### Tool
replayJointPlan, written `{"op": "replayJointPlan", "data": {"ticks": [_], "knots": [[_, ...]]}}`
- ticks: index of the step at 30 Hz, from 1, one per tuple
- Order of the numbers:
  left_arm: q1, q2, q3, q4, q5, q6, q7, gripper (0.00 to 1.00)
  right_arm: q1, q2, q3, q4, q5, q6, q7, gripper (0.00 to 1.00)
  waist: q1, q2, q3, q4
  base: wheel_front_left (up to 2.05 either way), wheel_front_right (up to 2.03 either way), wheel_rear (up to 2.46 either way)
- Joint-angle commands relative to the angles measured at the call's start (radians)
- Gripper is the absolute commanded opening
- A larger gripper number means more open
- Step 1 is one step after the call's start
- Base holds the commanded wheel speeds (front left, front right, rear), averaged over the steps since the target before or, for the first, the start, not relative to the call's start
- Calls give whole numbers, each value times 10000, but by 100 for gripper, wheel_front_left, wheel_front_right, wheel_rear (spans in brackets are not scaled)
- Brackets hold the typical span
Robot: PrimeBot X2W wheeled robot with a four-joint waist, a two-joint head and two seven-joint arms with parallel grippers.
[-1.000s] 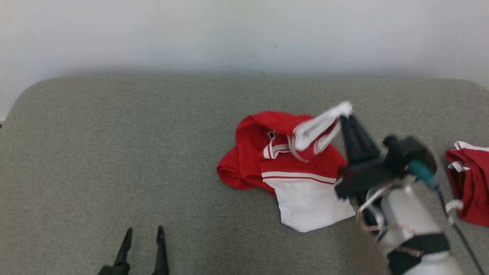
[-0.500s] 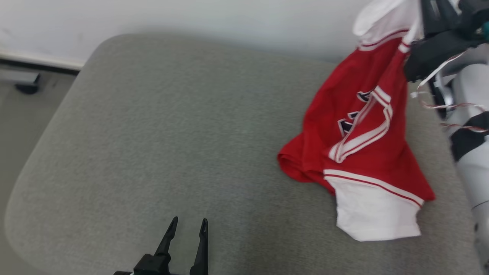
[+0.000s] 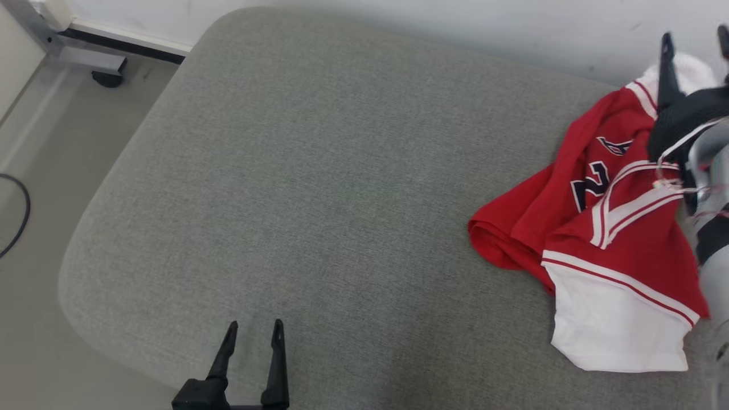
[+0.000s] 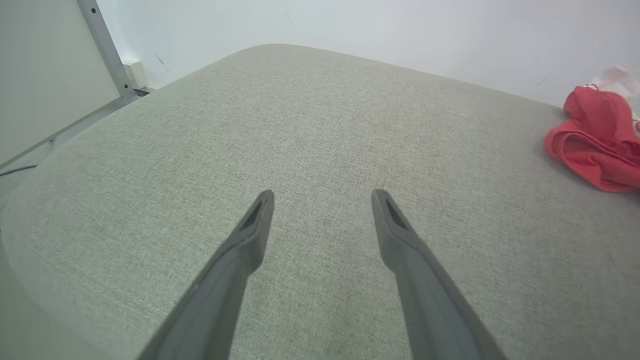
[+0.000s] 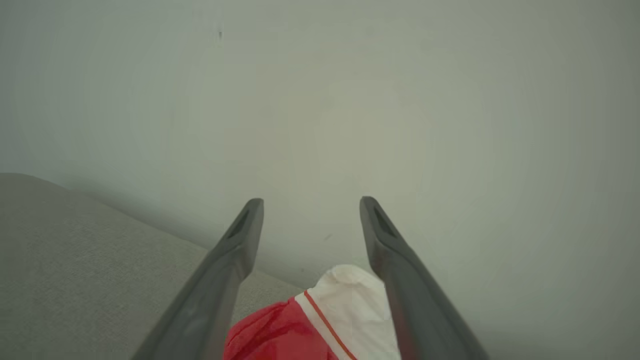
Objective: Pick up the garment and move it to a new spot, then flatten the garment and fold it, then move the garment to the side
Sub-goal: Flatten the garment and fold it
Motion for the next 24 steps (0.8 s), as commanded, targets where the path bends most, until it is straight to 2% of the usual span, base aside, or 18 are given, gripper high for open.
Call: {"op": "replayJointPlan", "data": {"ticks": [1, 8, 15, 19, 24], "knots": [[-54, 32, 73, -25, 101, 16, -31, 100, 168, 192, 48, -103, 34, -26, -69, 100, -1, -2, -210, -377, 0, 0, 0], [145, 21, 463, 116, 339, -161, -31, 100, 2452, 865, 908, -1793, 1279, -26, -75, 100, -1, -2, -807, -1367, 0, 0, 0], [550, 24, 677, 335, 451, -327, -31, 100, 5689, 1082, 2284, -3603, 3236, -26, -76, 100, -1, -2, -1400, -2035, 0, 0, 0], [775, 24, 800, 423, 466, -387, -31, 100, 7074, 1207, 2982, -4258, 3655, -26, -78, 100, -1, -2, -1673, -2232, 0, 0, 0], [940, 24, 875, 481, 454, -427, -31, 100, 7974, 1433, 3675, -4871, 3852, -26, -77, 100, -1, -2, -1855, -2350, 0, 0, 0]]}}
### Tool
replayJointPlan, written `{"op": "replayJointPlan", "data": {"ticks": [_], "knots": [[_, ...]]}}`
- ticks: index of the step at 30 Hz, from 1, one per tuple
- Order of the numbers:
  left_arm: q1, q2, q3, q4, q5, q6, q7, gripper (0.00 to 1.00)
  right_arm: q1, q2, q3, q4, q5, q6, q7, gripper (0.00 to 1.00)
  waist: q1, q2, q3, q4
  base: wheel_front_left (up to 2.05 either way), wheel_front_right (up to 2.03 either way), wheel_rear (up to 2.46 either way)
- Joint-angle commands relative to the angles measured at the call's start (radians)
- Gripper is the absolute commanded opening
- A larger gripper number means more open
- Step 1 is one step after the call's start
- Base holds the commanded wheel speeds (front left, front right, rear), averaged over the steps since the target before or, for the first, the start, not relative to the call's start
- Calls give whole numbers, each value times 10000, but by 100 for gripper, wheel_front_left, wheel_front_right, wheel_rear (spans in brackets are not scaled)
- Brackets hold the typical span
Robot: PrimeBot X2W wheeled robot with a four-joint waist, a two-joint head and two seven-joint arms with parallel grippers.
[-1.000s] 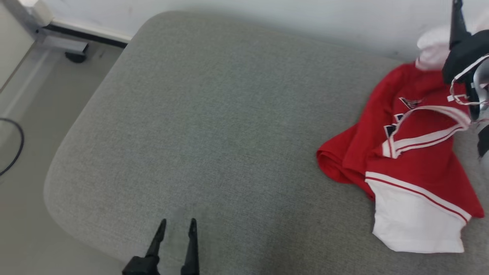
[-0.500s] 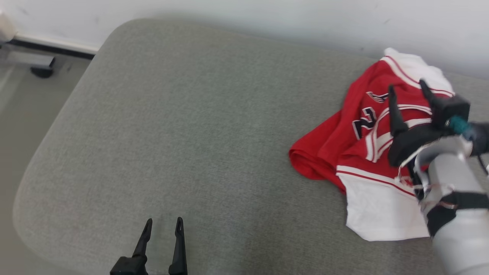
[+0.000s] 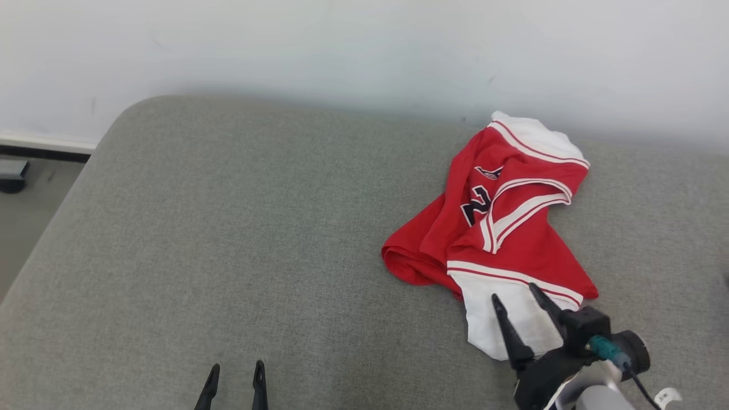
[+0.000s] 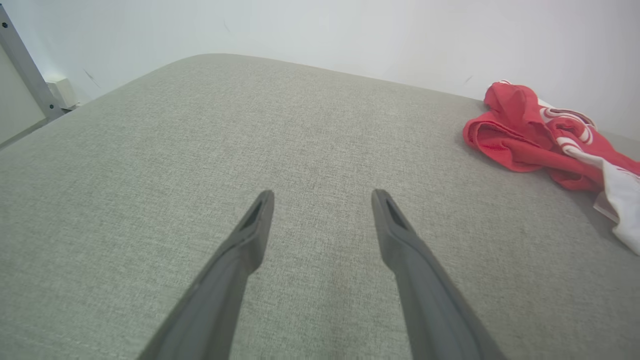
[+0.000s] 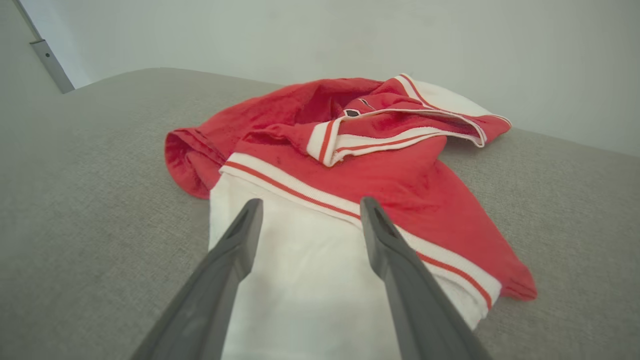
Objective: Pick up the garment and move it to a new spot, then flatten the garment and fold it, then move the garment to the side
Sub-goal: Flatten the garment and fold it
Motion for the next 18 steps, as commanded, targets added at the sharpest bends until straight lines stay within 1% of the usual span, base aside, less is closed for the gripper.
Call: {"op": "replayJointPlan", "data": {"ticks": [1, 5, 8, 12, 18], "knots": [[136, 17, 23, 23, 11, 3, -31, 100, 173, 147, 182, -233, 79, -26, -41, 100, 2, 1, -253, -217, 0, 0, 0], [182, 17, -27, 41, -101, -73, -31, 100, 237, 385, 580, -410, 82, -26, -41, 100, 2, 1, -292, -184, 0, 0, 0], [134, 15, -82, 21, -165, -80, -31, 100, 74, 377, 729, -318, -29, -26, -41, 100, 2, 1, -268, -115, 0, 0, 0], [89, 15, -180, -58, -308, -54, -31, 100, -252, 491, 801, 142, -228, -26, -40, 100, 2, 1, -188, 55, 0, 0, 0], [146, 15, -207, -22, -372, -85, -31, 100, -888, 602, 761, 1379, -771, -26, -42, 100, 2, 1, -40, 269, 0, 0, 0]]}}
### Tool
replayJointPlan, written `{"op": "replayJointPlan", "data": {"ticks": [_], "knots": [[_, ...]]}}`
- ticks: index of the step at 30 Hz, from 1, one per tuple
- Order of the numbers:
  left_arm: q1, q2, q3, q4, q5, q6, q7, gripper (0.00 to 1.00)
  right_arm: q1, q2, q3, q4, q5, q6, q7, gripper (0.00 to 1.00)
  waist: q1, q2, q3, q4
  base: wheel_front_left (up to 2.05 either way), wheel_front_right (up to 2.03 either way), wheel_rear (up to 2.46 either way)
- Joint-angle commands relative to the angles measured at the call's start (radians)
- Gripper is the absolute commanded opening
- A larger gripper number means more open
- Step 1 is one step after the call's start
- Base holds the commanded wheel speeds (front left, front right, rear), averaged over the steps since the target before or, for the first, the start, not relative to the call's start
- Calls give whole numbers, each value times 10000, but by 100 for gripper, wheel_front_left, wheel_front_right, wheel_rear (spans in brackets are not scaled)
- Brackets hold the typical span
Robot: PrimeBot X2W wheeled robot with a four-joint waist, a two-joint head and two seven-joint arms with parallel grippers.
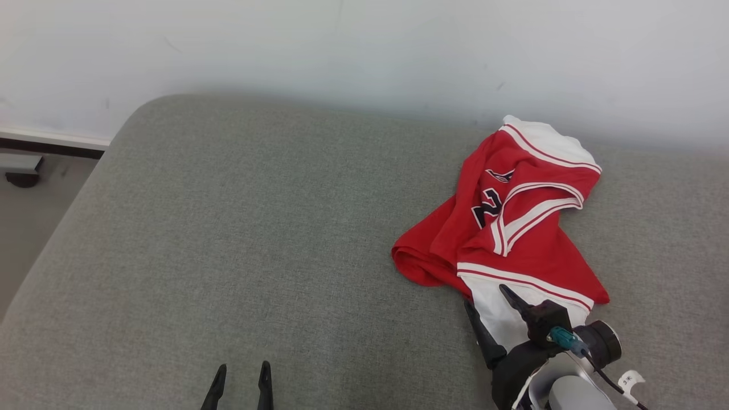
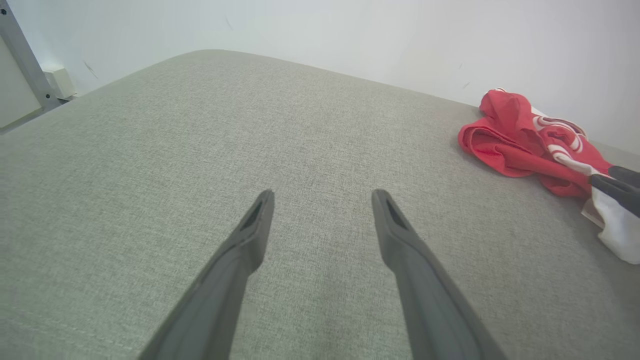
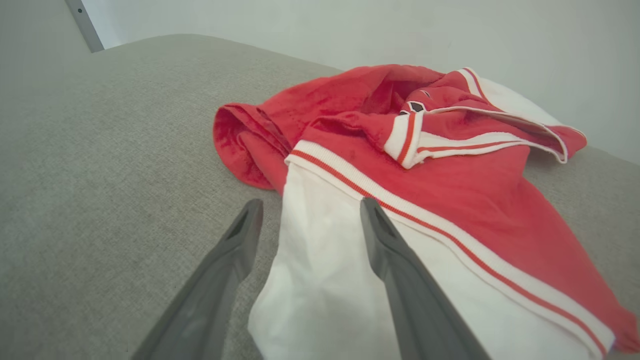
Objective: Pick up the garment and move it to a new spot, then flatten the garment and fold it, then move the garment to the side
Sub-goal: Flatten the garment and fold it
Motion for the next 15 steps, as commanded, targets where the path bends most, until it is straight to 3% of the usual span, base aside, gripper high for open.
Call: {"op": "replayJointPlan", "data": {"ticks": [1, 2, 5, 8, 9, 15], "knots": [[92, 11, 6, -1, -31, 12, -31, 100, -179, 97, -65, 145, -65, -26, -44, 100, 1, 0, 84, 86, 0, 0, 0], [82, 11, 3, -3, -32, 2, -31, 100, -255, 104, -73, 313, -160, -26, -44, 97, 1, 0, 106, 113, 0, 0, 0], [13, 11, -37, -31, -70, 48, -31, 100, -435, 148, -135, 607, -287, -26, -44, 69, 1, 0, 186, 173, 0, 0, 0], [-19, 11, -35, -52, -94, 73, -31, 100, -507, 206, -172, 741, -367, -26, -42, 27, 1, 0, 207, 182, 0, 0, 0], [-15, 11, -31, -61, -107, 77, -31, 100, -527, 221, -218, 725, -366, -26, -44, 0, 1, 0, 203, 171, 0, 0, 0], [64, 13, 21, -66, -72, 42, -31, 100, -498, 336, -361, -134, -43, -26, -44, 0, 1, 0, 81, -78, 0, 0, 0]]}}
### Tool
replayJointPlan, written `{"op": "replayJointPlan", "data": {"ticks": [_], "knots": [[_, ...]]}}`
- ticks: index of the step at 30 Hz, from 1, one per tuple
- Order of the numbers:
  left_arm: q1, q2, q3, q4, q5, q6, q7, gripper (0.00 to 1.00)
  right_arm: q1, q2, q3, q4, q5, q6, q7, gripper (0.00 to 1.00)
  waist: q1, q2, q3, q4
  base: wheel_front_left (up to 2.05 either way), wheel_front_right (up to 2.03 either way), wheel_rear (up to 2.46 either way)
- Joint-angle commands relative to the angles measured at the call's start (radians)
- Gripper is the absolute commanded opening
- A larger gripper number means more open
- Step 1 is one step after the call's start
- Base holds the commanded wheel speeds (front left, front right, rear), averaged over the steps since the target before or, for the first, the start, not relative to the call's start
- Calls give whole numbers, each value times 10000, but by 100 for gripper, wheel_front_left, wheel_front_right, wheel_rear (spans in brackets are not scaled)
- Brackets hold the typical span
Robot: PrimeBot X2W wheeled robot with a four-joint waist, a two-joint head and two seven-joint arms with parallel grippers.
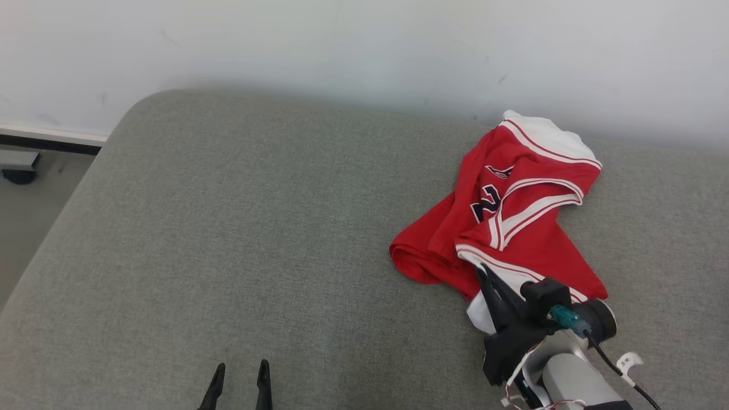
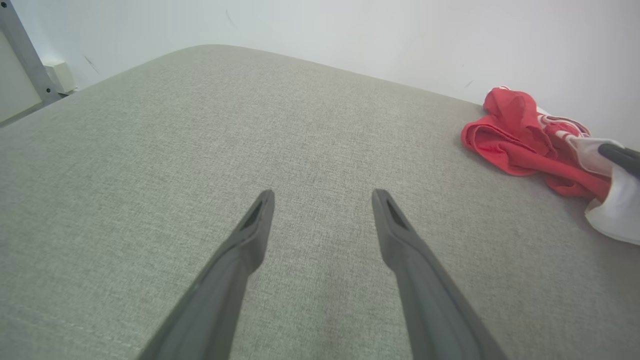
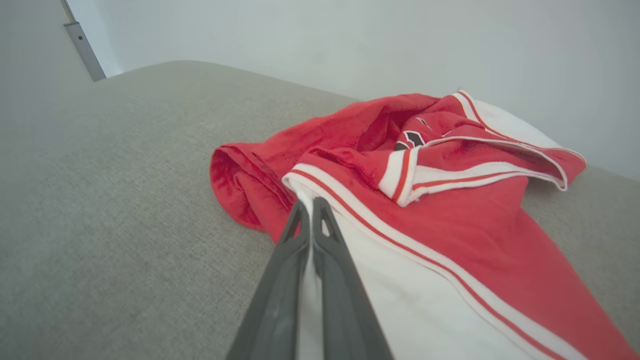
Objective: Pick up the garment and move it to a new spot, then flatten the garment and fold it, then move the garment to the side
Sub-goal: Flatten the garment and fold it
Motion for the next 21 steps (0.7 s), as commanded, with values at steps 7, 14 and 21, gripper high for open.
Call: {"op": "replayJointPlan", "data": {"ticks": [7, 14, 21], "knots": [[296, 11, 285, -27, 171, -61, -31, 100, 512, 324, -1828, -2695, 1511, -26, -41, 0, 0, 0, -439, -918, 0, 0, 0], [339, 11, 329, -41, 94, -93, -31, 100, 1892, 303, -4488, -4121, 1915, -26, -43, 0, 0, 0, -640, -1749, 0, 0, 0], [242, 11, 289, -38, 73, -80, -31, 100, 2755, 140, -5226, -3386, 910, -26, -44, 100, 0, 0, -643, -2301, 0, 0, 0]]}}
